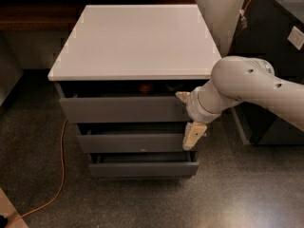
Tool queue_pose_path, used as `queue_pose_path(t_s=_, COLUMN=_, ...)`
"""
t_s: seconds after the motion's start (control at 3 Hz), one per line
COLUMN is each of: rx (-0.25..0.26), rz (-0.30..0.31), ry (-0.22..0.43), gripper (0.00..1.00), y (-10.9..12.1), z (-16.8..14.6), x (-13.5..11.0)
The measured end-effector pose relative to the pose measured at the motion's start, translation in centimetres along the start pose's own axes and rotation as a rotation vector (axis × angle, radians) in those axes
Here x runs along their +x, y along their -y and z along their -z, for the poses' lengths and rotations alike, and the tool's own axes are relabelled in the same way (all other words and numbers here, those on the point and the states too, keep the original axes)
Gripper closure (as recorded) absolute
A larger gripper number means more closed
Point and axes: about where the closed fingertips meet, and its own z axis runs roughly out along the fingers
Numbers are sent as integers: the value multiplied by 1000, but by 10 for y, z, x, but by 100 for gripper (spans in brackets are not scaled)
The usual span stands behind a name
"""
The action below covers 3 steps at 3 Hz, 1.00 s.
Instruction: Pick apple from top drawer and place on counter
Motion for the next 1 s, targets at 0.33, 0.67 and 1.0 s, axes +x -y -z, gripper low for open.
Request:
queue_pose_path(t_s=0.33, rx=15, rz=4, ry=21, gripper=0, y=16, z=-16, x=12)
queue_pose_path(t_s=0.67, rx=24, rz=7, ry=38, gripper=0, y=25, z=-26, x=18)
queue_pose_path(t_s=1.0, rx=25, rz=12, ry=50, gripper=0, y=32, z=-34, x=20)
